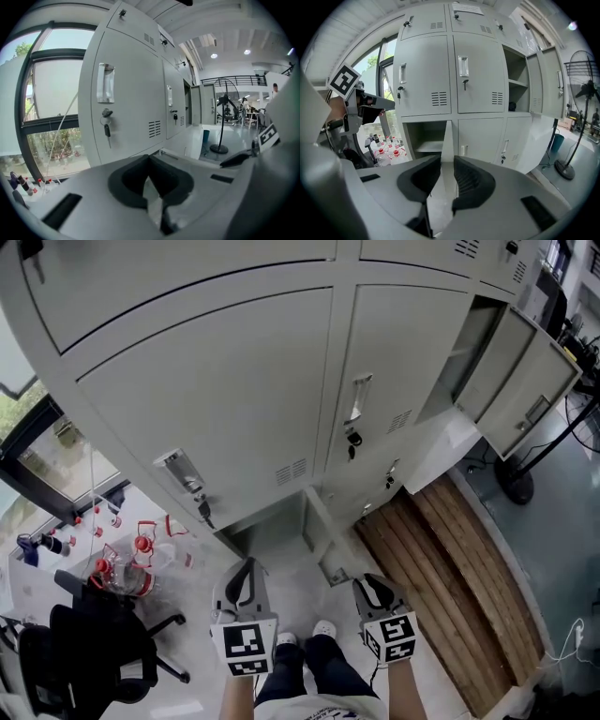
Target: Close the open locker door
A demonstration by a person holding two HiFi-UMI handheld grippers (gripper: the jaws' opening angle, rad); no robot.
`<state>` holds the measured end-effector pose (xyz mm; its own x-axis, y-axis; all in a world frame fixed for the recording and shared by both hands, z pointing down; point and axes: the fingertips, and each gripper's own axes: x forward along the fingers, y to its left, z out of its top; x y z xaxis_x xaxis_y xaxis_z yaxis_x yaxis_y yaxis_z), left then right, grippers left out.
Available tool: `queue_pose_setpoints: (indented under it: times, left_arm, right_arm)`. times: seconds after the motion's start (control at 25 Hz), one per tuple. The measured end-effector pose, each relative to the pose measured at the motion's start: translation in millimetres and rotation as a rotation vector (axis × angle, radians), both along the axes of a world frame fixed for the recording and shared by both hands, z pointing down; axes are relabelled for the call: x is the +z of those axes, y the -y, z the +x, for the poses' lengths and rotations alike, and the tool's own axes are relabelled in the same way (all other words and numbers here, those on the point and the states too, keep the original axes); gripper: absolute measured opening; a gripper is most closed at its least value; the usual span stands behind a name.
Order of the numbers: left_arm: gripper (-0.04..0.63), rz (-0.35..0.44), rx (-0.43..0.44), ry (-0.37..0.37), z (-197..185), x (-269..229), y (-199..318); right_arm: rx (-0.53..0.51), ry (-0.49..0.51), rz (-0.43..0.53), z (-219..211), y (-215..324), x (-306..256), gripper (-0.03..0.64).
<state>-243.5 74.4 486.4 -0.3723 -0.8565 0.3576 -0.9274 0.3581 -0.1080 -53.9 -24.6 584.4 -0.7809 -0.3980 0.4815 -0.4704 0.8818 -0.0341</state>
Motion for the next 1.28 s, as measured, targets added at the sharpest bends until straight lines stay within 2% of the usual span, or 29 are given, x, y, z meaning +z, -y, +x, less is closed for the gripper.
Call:
queue_pose_setpoints:
  times: [0.92, 1.28]
  left_arm:
    - [-0.003, 0.043, -0.194, -0.027, -60, -5, -99]
    - [-0.003, 0.048, -0.291, -0.022, -83, -7, -134]
  right_arm:
    - [-0.176, 0.003, -0.016, -86, -83, 0, 0.129]
    - [-0.259, 0.002, 0.006, -131, -107, 0, 0.098]
